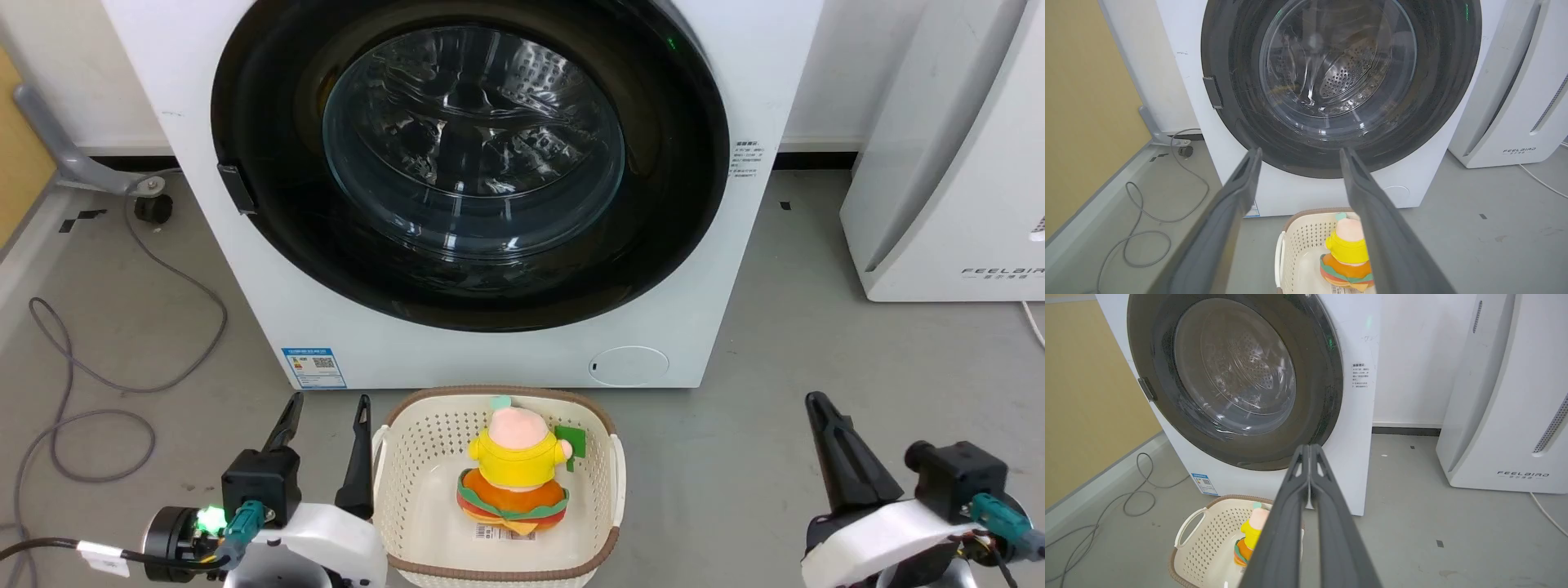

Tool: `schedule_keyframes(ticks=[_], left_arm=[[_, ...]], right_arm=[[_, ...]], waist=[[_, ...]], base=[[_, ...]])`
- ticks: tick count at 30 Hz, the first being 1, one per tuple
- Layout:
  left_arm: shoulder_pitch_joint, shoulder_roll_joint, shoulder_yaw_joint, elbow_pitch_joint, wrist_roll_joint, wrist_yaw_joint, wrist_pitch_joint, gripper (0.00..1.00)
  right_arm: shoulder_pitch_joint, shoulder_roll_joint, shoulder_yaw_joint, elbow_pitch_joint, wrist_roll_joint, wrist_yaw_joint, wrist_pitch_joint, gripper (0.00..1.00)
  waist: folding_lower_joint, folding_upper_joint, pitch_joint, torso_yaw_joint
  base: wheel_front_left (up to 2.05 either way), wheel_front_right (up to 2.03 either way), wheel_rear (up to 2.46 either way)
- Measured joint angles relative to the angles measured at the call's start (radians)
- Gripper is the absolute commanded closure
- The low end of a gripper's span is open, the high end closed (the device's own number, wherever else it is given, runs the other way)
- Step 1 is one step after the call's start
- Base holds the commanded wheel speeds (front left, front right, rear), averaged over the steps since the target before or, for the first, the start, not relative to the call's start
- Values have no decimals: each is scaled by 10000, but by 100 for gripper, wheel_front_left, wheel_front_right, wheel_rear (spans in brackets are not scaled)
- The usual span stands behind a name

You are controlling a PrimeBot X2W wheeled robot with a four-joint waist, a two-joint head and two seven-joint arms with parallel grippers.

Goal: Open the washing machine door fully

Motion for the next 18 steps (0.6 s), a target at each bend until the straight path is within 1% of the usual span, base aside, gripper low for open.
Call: schedule_keyframes(ticks=[8,18], left_arm=[[-45,0,-176,21,-73,13,-167,0],[-136,-2,-299,79,-234,184,-360,0]], right_arm=[[-81,2,-136,155,1661,-2,-134,100],[-948,-17,-525,579,3281,-2,-186,100]], waist=[[0,0,67,-16],[0,0,342,-57]], base=[[0,0,0],[0,0,0]])
